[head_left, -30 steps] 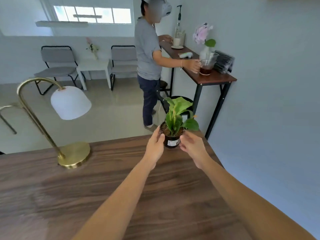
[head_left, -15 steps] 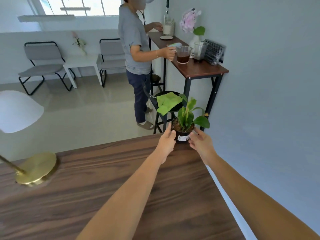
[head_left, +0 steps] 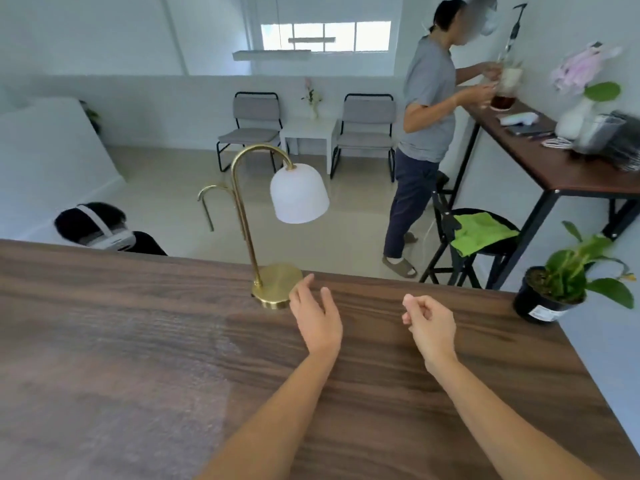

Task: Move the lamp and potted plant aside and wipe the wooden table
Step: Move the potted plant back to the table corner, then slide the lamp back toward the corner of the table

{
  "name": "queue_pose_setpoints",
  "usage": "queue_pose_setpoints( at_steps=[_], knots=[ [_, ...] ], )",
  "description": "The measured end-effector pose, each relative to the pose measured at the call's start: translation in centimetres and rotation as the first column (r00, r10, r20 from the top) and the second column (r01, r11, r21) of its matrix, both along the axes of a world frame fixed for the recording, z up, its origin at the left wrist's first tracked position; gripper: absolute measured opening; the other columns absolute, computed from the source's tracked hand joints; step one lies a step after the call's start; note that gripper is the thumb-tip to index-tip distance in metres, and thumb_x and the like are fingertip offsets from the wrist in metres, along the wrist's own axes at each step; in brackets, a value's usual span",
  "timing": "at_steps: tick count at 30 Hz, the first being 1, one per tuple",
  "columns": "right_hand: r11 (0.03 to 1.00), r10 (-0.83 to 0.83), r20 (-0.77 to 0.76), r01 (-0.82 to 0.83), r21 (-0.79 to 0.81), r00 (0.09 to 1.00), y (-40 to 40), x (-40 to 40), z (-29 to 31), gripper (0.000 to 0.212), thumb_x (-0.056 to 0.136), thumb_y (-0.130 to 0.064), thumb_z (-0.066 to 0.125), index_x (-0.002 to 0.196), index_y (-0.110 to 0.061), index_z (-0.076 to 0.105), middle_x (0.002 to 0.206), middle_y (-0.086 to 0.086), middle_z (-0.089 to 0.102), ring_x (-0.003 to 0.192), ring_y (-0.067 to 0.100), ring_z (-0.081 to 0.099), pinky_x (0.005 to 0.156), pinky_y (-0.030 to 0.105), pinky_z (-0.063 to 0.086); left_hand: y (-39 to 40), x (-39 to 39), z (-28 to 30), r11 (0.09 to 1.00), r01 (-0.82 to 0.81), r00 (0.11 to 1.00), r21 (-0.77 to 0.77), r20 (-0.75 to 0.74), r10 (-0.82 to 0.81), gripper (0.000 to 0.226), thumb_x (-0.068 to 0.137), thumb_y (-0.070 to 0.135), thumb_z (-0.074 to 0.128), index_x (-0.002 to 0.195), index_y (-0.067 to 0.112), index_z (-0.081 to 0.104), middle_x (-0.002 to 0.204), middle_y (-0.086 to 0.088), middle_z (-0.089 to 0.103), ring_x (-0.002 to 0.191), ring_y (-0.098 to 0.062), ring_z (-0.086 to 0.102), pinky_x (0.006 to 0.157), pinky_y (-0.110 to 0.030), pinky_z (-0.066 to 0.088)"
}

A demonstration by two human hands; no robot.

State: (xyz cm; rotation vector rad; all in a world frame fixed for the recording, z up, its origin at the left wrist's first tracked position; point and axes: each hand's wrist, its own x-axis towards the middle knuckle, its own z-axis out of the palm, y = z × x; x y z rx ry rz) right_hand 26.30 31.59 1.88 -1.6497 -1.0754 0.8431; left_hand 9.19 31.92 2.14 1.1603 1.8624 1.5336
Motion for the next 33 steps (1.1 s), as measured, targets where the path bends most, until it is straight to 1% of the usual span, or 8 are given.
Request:
queue_pose_setpoints(
  at_steps=[4, 8, 10, 14, 20, 23, 26, 33],
  knots=[
    [0.980, 0.197, 0.076, -0.197, -0.005, 0.977, 3.5, -8.5, 0.2, 0.022, 0.092, -0.032, 0.058, 0.076, -0.023, 0.070, 0.068, -0.005, 0.072, 0.076, 0.013, 0.068, 0.087, 0.045, 0.055, 0.3, -7.6, -2.3, 0.982, -0.154, 0.939, -0.113, -0.326, 0.110, 0.060, 0.091, 0.023, 0.055, 0.142, 0.005, 0.030, 0.149, -0.025, 0.027, 0.136, -0.041, 0.026, 0.109, -0.050, 0.027],
    [0.905, 0.413, 0.303, -0.424, -0.033, 0.859, 7.9, -14.9, 0.9, 0.027, 0.100, -0.027, 0.046, 0.104, -0.019, 0.071, 0.105, 0.001, 0.073, 0.102, 0.019, 0.065, 0.095, 0.035, 0.047, -0.1, -9.6, -4.6, 0.902, -0.070, 0.828, -0.426, -0.529, -0.185, 0.069, 0.094, 0.053, 0.019, 0.150, 0.013, 0.011, 0.156, -0.025, 0.013, 0.145, -0.038, 0.007, 0.115, -0.052, 0.006],
    [0.836, 0.530, 0.415, -0.537, -0.111, 0.739, 10.2, -17.1, 0.8, 0.035, 0.103, -0.025, 0.037, 0.125, -0.016, 0.064, 0.129, 0.003, 0.064, 0.121, 0.020, 0.056, 0.100, 0.031, 0.039, -0.2, -9.4, -4.9, 0.878, -0.078, 0.759, -0.471, -0.599, -0.254, 0.075, 0.090, 0.058, 0.000, 0.150, 0.017, 0.016, 0.153, -0.025, 0.023, 0.145, -0.038, 0.014, 0.114, -0.056, 0.010],
    [0.715, 0.659, 0.548, -0.656, -0.244, 0.515, 12.5, -18.4, -0.7, 0.039, 0.104, -0.022, 0.039, 0.142, -0.021, 0.048, 0.146, 0.000, 0.050, 0.134, 0.019, 0.045, 0.109, 0.028, 0.031, 0.6, -9.3, -5.4, 0.878, -0.146, 0.722, -0.455, -0.656, -0.220, 0.064, 0.093, 0.053, 0.023, 0.143, 0.016, 0.036, 0.140, -0.027, 0.045, 0.135, -0.039, 0.038, 0.106, -0.059, 0.029],
    [0.761, 0.554, 0.631, -0.638, -0.120, 0.543, 11.0, -15.2, -2.1, 0.036, 0.100, -0.026, 0.047, 0.135, -0.022, 0.056, 0.137, -0.001, 0.059, 0.132, 0.022, 0.045, 0.113, 0.037, 0.033, 0.7, -9.3, -6.0, 0.877, -0.091, 0.659, -0.472, -0.689, -0.303, 0.066, 0.094, 0.055, 0.016, 0.142, 0.017, 0.039, 0.137, -0.025, 0.050, 0.134, -0.037, 0.041, 0.106, -0.062, 0.026],
    [0.832, 0.444, 0.696, -0.549, -0.085, 0.565, 8.8, -11.7, -2.5, 0.038, 0.099, -0.033, 0.048, 0.135, -0.022, 0.056, 0.138, -0.003, 0.058, 0.134, 0.017, 0.039, 0.113, 0.035, 0.030, 0.6, -8.7, -5.2, 0.871, 0.041, 0.599, -0.489, -0.686, -0.413, 0.076, 0.091, 0.062, -0.002, 0.145, 0.022, 0.033, 0.141, -0.021, 0.047, 0.139, -0.033, 0.034, 0.111, -0.060, 0.002],
    [0.885, 0.375, 0.711, -0.457, -0.085, 0.594, 6.1, -6.8, -2.6, 0.045, 0.097, -0.043, 0.047, 0.134, -0.021, 0.057, 0.138, -0.002, 0.058, 0.136, 0.019, 0.036, 0.113, 0.034, 0.028, 0.5, -6.6, -3.9, 0.823, 0.204, 0.499, -0.530, -0.667, -0.553, 0.097, 0.068, 0.070, -0.029, 0.150, 0.030, 0.004, 0.158, -0.012, 0.017, 0.148, -0.025, 0.001, 0.106, -0.055, -0.023],
    [0.963, 0.253, 0.672, -0.248, -0.106, 0.696, -0.3, 4.5, -2.3, 0.069, 0.080, -0.068, 0.033, 0.131, -0.028, 0.061, 0.146, -0.005, 0.045, 0.142, 0.014, 0.024, 0.113, 0.033, 0.026, 2.9, 1.9, -2.2, 0.668, 0.435, 0.274, -0.604, -0.617, -0.737, 0.061, 0.092, 0.061, 0.018, 0.149, 0.040, 0.007, 0.160, -0.001, 0.013, 0.148, -0.024, -0.003, 0.110, -0.061, -0.011]
  ],
)
